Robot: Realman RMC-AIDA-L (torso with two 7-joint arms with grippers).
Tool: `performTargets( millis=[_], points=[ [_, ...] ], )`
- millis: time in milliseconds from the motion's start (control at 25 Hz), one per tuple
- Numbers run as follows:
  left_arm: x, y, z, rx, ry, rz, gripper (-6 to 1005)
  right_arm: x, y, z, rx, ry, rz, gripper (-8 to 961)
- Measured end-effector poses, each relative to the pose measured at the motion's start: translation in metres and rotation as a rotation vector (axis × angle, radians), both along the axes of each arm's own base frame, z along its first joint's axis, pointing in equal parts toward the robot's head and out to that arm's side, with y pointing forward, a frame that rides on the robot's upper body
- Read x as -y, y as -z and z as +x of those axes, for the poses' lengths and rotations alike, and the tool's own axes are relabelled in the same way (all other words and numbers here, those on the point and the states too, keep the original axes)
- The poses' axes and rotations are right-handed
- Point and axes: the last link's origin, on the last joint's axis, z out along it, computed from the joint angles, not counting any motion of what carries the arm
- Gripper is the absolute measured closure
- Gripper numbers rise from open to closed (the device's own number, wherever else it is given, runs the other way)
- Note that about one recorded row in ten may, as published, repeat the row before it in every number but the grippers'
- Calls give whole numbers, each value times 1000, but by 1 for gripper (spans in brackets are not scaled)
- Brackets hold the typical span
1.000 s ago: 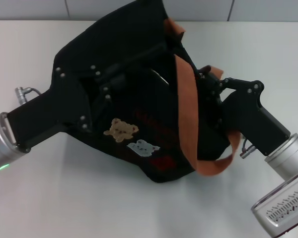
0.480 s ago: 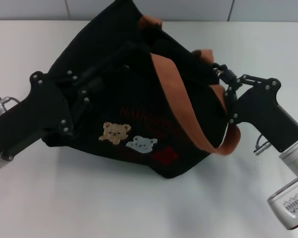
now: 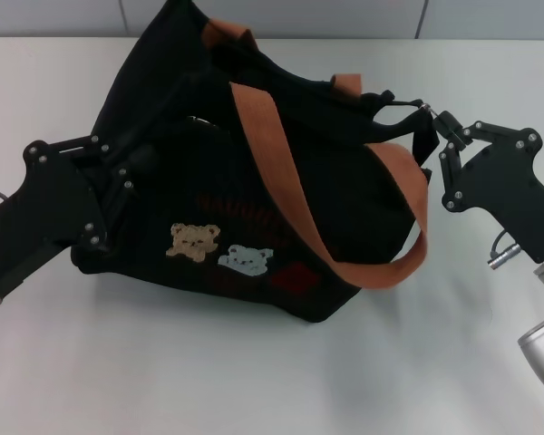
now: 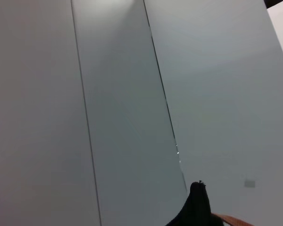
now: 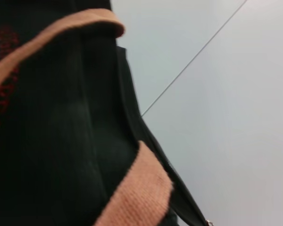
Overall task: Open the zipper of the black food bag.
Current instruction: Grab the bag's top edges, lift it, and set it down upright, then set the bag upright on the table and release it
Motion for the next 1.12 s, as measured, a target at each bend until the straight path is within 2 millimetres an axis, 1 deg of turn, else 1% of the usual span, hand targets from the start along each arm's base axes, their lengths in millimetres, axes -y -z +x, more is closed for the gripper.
performTargets(
  millis=[200, 240, 280, 320, 400, 440, 480, 520, 560, 600, 640, 680, 720, 760, 800, 840, 880, 920, 960, 1000, 1040, 1120],
  points=[
    [-2, 5, -6, -6, -59, 5, 911, -1, -1, -3, -32, 3, 4, 911],
    [-3, 6, -8, 5, -98, 12, 911, -2, -3, -8, -85, 7, 32, 906],
    [-3, 6, -8, 5, -98, 12, 912, -2, -3, -8, -85, 7, 32, 901],
    [-5, 7, -13, 39, -163, 15, 912, -1, -6, -13, -137, 8, 62, 896],
    [-7, 8, -15, 54, -195, 16, 881, 0, -8, -14, -162, 6, 72, 886],
    [-10, 9, -22, 89, -278, 29, 866, 1, -14, -17, -227, -5, 73, 881],
    [-10, 9, -22, 89, -278, 29, 850, 1, -14, -17, -227, -5, 73, 876],
    [-11, 10, -24, 97, -305, 32, 835, 1, -22, -18, -316, -8, 66, 871],
    [-12, 12, -25, 102, -326, 28, 819, 1, -22, -18, -316, -8, 66, 768],
    [-13, 13, -26, 107, -336, 24, 803, 1, -27, -17, -375, -3, 51, 664],
    [-14, 12, -27, 124, -352, 15, 788, 0, -37, -14, -491, 3, 3, 644],
    [-14, 12, -27, 124, -352, 15, 772, -2, -43, -12, -553, 4, -38, 624],
    [-14, 7, -29, 159, -372, 12, 757, -4, -50, -10, -606, 1, -84, 604],
    [-14, 7, -29, 159, -372, 12, 721, -4, -50, -10, -606, 1, -84, 584],
    [-14, 7, -29, 159, -372, 12, 685, -7, -58, -7, -655, 1, -143, 564],
    [-14, 7, -29, 159, -372, 12, 648, -11, -70, -2, -721, 12, -272, 545],
    [-14, 7, -29, 159, -372, 12, 612, -11, -70, -2, -721, 12, -272, 525],
    [-10, -4, -33, 232, -385, -17, 576, -14, -79, 3, -761, 49, -423, 505],
    [-1, -15, -36, 255, -368, -16, 529, -14, -79, 3, -761, 49, -423, 485],
    [4, -20, -37, 262, -356, -12, 482, -13, -81, 3, -765, 65, -495, 465],
    [17, -34, -37, 270, -296, -13, 434, -9, -82, 3, -749, 77, -606, 445],
    [25, -43, -36, 256, -243, -47, 340, 0, -83, 1, -696, 53, -709, 353]
  ],
)
